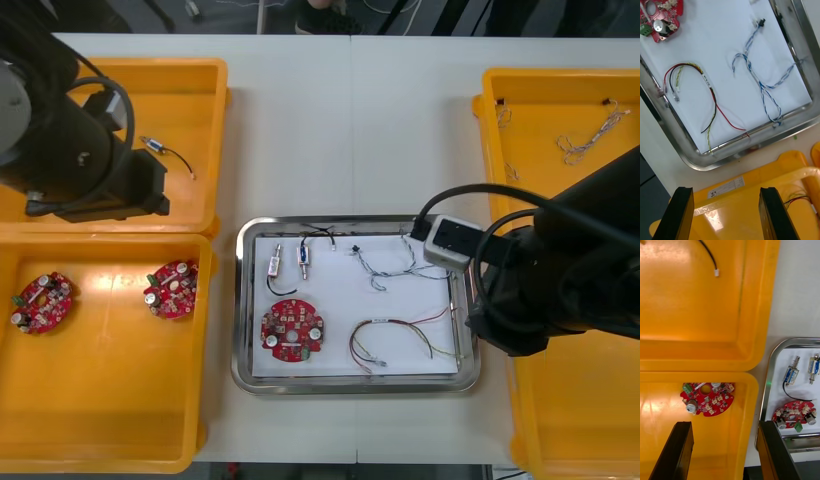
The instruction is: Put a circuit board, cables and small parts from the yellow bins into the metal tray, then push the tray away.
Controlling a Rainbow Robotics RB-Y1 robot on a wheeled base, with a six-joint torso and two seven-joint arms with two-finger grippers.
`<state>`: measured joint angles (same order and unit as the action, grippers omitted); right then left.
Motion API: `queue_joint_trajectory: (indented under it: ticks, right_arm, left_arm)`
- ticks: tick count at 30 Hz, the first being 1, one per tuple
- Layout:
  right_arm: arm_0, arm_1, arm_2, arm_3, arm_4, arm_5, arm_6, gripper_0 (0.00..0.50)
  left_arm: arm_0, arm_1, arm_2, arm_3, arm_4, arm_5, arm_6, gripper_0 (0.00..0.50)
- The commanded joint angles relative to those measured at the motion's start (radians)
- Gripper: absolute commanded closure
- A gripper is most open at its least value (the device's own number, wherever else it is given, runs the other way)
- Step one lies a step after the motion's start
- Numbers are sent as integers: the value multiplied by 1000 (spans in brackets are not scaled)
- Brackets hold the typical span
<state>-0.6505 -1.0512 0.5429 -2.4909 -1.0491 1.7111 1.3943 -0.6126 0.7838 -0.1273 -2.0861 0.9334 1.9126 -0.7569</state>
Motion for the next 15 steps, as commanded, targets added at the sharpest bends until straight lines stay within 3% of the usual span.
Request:
queue_joint_trajectory:
  ticks: [1, 8, 15]
  right_arm:
    - [-97, 63, 121, -5, 70, -8, 186, 0]
    - [-121, 163, 255, 9, 179, -8, 330, 0]
    - [-124, 278, 344, 104, 208, -7, 341, 0]
  left_arm:
    - [93, 92, 123, -52, 58, 7, -16, 0]
    - [175, 110, 268, -51, 70, 7, -153, 0]
    - [261, 112, 393, -51, 81, 7, -268, 0]
